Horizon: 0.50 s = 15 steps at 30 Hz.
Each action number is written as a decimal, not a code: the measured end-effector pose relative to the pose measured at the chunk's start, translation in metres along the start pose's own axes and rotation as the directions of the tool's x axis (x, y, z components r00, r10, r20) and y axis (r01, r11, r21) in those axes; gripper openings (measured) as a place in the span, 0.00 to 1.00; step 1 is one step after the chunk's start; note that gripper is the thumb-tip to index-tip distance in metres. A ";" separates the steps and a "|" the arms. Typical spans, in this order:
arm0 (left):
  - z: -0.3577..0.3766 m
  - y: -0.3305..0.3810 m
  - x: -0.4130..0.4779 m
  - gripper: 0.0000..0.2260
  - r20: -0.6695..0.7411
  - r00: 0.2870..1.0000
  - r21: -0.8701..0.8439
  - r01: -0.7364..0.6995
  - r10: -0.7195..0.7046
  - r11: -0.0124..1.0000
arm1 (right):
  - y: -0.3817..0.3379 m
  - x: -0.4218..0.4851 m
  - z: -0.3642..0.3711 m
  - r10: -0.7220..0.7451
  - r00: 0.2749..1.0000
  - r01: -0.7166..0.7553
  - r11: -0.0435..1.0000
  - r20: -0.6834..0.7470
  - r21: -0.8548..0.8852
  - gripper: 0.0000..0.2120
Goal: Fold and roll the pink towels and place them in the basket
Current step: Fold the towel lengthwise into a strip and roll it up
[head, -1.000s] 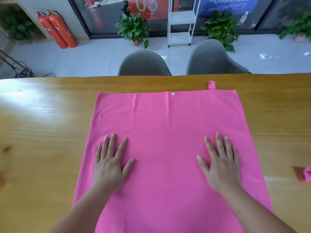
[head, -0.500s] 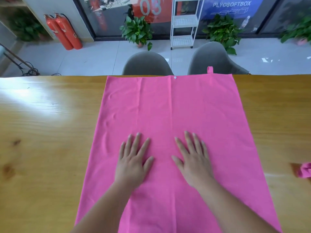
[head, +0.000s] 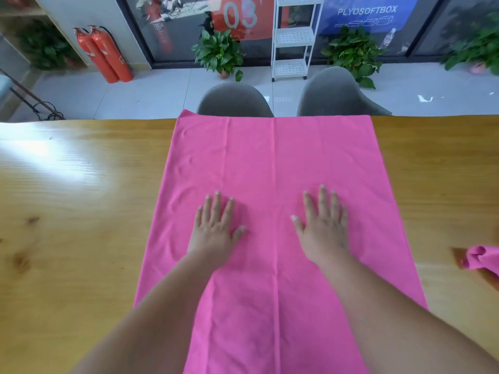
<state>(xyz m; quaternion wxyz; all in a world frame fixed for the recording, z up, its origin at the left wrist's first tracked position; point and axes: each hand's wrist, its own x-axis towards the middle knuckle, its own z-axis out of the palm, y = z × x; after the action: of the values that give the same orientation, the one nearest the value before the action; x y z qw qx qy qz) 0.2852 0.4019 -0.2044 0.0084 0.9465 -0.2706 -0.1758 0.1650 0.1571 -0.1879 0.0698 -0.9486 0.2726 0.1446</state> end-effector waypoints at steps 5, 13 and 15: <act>0.046 0.010 -0.077 0.32 -0.131 0.983 0.016 -0.126 0.127 0.992 | -0.017 -0.082 0.045 -0.257 0.966 0.257 0.966 -0.037 -0.018 0.35; 0.047 -0.062 -0.099 0.35 -0.081 0.996 0.036 0.039 -0.036 0.999 | 0.112 -0.101 0.051 0.086 0.993 -0.087 0.996 -0.087 -0.011 0.36; 0.049 -0.035 -0.101 0.36 -0.088 0.996 0.016 0.024 -0.023 1.000 | 0.089 -0.103 0.047 0.094 0.991 -0.094 0.996 -0.096 0.008 0.37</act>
<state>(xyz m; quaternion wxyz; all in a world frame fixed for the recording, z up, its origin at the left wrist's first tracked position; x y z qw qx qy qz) 0.2068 0.4871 -0.2210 0.0102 0.9565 -0.2602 -0.1317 0.0228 0.1435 -0.2050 0.0513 -0.9405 0.3201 0.1017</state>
